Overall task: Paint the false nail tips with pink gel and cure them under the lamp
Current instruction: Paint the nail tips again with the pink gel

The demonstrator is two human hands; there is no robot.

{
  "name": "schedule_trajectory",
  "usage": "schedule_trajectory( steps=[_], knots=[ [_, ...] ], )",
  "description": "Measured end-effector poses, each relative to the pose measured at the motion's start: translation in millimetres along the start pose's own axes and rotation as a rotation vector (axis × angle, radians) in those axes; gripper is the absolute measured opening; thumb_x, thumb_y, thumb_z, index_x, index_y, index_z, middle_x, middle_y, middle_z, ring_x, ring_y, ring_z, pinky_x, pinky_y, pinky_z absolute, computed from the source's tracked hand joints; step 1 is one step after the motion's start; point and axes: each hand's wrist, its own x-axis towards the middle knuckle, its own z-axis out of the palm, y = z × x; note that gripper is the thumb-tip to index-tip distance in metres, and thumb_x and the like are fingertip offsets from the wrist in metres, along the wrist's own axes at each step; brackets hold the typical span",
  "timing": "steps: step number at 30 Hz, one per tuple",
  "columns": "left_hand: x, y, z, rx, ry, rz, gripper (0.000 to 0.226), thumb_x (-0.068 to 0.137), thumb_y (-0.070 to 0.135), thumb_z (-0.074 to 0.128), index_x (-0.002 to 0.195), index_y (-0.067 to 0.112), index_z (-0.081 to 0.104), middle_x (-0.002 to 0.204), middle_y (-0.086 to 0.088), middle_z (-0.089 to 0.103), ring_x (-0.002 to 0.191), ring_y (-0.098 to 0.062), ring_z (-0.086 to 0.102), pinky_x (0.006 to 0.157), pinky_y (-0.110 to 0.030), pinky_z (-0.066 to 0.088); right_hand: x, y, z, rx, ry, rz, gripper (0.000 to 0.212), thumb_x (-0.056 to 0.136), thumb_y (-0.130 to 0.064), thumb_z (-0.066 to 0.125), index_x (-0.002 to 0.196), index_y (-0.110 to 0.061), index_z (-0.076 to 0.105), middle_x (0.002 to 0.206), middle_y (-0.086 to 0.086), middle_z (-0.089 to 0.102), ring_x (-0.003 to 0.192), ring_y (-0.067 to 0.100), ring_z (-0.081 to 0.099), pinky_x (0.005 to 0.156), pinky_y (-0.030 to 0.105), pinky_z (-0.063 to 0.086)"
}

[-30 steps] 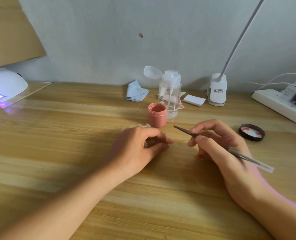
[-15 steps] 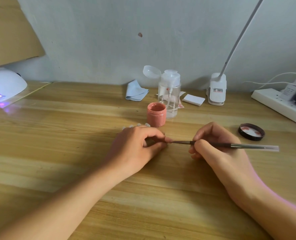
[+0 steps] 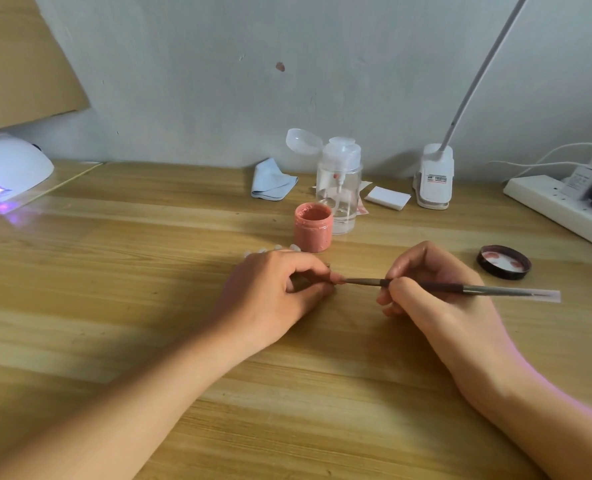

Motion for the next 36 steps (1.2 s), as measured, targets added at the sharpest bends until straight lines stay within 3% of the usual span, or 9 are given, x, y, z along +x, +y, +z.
schedule_trajectory(
  steps=[4,8,17,21,24,30,36],
  knots=[
    [-0.5,0.5,0.2,0.005,0.006,0.001,0.009,0.083,0.041,0.075,0.093,0.041,0.076,0.047,0.026,0.05,0.044,-0.003,0.042,0.048,-0.021,0.028,0.2,0.5,0.2,0.016,0.004,0.01,0.002,0.076,-0.005,0.06,0.077,-0.007,0.058,0.067,0.011,0.067,0.06,0.01,0.058,0.063,0.03,0.048],
    [-0.8,1.6,0.3,0.013,0.013,0.023,0.008,0.083,0.037,0.076,0.092,0.039,0.076,0.06,0.037,0.053,0.046,-0.002,0.045,0.05,-0.019,0.027,0.7,3.1,-0.7,0.039,0.027,0.014,0.004,0.079,-0.008,0.06,0.076,-0.009,0.058,0.065,0.006,0.068,0.061,0.008,0.062,0.064,0.026,0.053],
    [-2.0,1.6,1.7,0.062,0.051,0.087,0.008,0.083,0.037,0.077,0.085,0.042,0.071,0.085,0.023,0.063,0.057,0.001,0.049,0.056,-0.02,0.031,0.4,4.8,-0.9,0.065,0.016,0.037,0.006,0.082,-0.009,0.06,0.077,-0.008,0.057,0.066,0.008,0.07,0.064,0.013,0.061,0.064,0.026,0.051],
    [-1.8,1.6,2.0,0.08,0.067,0.102,0.007,0.083,0.038,0.077,0.086,0.039,0.072,0.084,0.024,0.063,0.058,0.003,0.05,0.054,-0.015,0.027,0.0,3.8,-0.9,0.08,0.025,0.023,0.006,0.081,-0.011,0.06,0.077,-0.007,0.057,0.067,0.008,0.07,0.063,0.012,0.06,0.062,0.022,0.051],
    [-2.3,1.2,2.2,0.075,0.065,0.104,0.007,0.082,0.037,0.077,0.086,0.039,0.072,0.086,0.023,0.064,0.057,0.001,0.049,0.055,-0.018,0.029,-0.7,2.4,-0.2,0.063,-0.013,0.019,0.006,0.082,-0.01,0.06,0.079,-0.007,0.057,0.068,0.007,0.071,0.062,0.01,0.059,0.06,0.019,0.048],
    [-2.7,2.0,1.7,0.068,0.064,0.101,0.012,0.082,0.035,0.077,0.081,0.044,0.068,0.087,0.022,0.064,0.056,-0.003,0.05,0.055,-0.021,0.031,-1.8,-1.2,0.3,-0.018,-0.049,-0.003,0.001,0.082,-0.009,0.06,0.082,-0.008,0.059,0.072,0.006,0.073,0.065,0.007,0.059,0.067,0.033,0.044],
    [-2.2,1.9,1.7,0.065,0.065,0.095,0.011,0.081,0.034,0.078,0.083,0.041,0.069,0.086,0.021,0.063,0.055,-0.004,0.051,0.055,-0.021,0.031,-2.6,-4.0,0.4,-0.032,-0.054,-0.009,0.005,0.079,-0.01,0.06,0.083,-0.007,0.059,0.072,0.008,0.071,0.065,0.006,0.059,0.068,0.033,0.043]
  ],
)
